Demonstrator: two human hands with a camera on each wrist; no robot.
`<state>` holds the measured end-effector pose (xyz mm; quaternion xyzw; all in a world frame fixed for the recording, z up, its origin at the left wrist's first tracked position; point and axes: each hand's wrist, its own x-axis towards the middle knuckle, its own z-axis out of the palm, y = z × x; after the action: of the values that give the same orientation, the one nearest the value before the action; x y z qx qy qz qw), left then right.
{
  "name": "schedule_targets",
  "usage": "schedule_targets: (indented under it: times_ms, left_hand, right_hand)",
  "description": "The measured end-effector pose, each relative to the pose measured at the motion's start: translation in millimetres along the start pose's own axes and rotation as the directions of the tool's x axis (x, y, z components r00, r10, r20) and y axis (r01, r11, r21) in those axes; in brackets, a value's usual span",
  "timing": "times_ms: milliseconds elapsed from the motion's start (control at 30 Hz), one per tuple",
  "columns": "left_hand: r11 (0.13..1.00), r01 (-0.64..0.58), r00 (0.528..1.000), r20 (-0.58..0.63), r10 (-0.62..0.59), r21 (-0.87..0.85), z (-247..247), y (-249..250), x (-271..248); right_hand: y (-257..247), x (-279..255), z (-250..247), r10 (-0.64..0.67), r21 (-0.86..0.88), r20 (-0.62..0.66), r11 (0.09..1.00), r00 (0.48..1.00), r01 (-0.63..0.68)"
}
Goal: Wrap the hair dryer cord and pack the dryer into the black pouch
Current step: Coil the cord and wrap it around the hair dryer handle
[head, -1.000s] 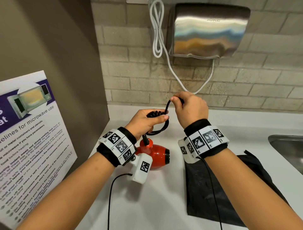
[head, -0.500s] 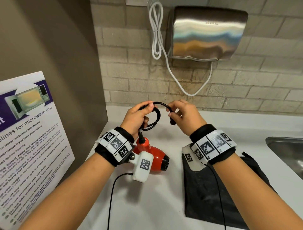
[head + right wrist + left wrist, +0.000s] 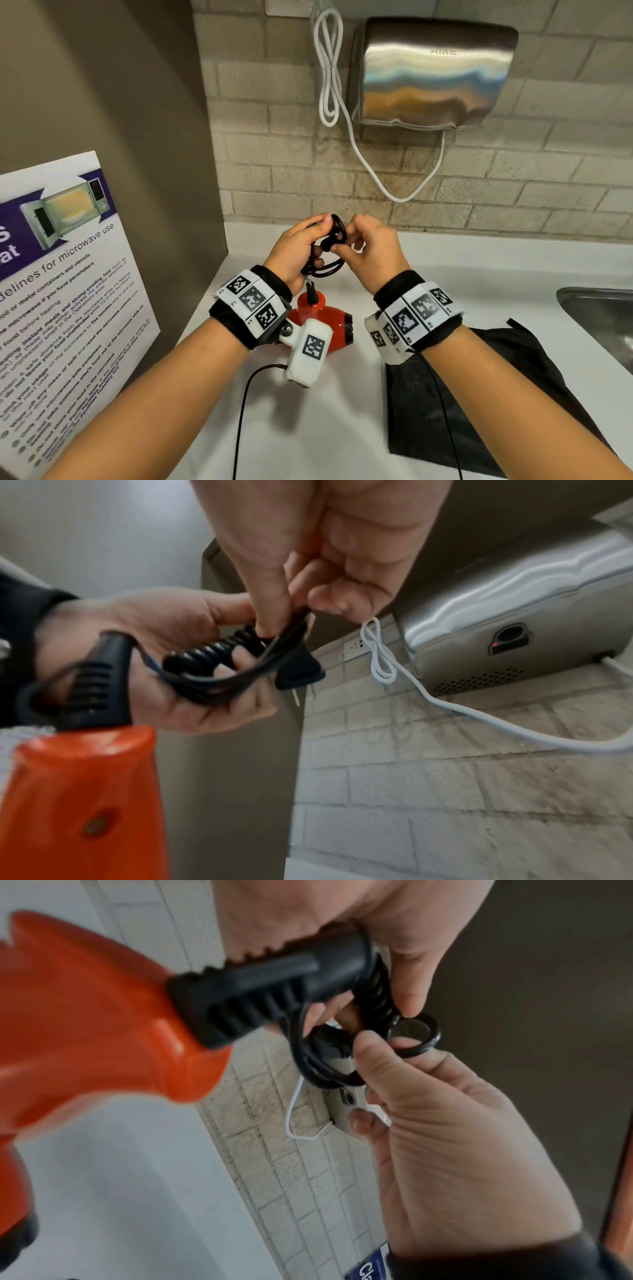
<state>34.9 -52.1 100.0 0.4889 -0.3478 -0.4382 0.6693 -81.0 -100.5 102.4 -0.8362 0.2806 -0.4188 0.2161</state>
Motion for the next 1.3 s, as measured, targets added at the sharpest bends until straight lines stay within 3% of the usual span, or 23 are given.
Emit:
schedule_targets:
  times_ms: [167, 233, 333, 400, 533, 667, 833, 967, 1167, 1300]
  left_hand:
    - [0.999, 0.047, 0.993, 0.113, -0.046, -0.011, -2, -2, -5]
    - [0.998, 0.054, 0.985, 0.168, -0.051, -0.013, -2, -3, -7]
    - [0.998, 0.056, 0.975, 0.214, -0.051, -0.017, -2, 0, -9]
    - [0.999, 0.048, 0.977, 0.21, -0.045, -0.009, -3, 1, -10]
    - [0.998, 0.022, 0.99, 0.141, -0.03, 0.061, -4, 0, -11]
    - [0.995, -0.037, 0.998, 0.06, 0.032, 0.089, -8, 3, -9]
    - [0.986, -0.079, 0.996, 0.049, 0.073, 0.148, -10, 3, -7]
    - [0.992, -0.015, 0.999, 0.05, 0.009, 0.127, -10, 5, -8]
    - [0.986, 0.025, 0.997, 0.065, -0.036, 0.165, -9, 6, -7]
    - [0.98, 0.11, 0.982, 0.137, -0.133, 0.166, -6, 6, -9]
  right_hand:
    - [8, 2, 1, 0.078, 0.096, -0.046, 0.993, 0.996, -0.074]
    - [8, 5, -2, 0.048, 0.184, 0.093, 0.981, 0.995, -0.065]
    - [7, 6, -4, 0.072, 0.168, 0.355, 0.976, 0.932, -0.139]
    - [7, 6, -2, 0.108, 0.095, 0.384, 0.983, 0.917, -0.156]
    - [10, 6, 1, 0.089, -0.072, 0.386, 0.995, 0.918, -0.066]
    - [17, 5, -10, 0.114, -0.097, 0.447, 0.992, 0.887, -0.079]
    - [24, 7, -17, 0.101, -0.323, 0.321, 0.946, 0.942, 0.009]
    - [14, 9, -17, 0.026, -0.518, 0.178, 0.852, 0.984, 0.072]
    - [-4, 8, -16, -0.052, -0.731, 0.029, 0.68, 0.998, 0.057]
    - [-11, 8, -15, -0.063, -0.812, 0.016, 0.582, 0.998, 0.05]
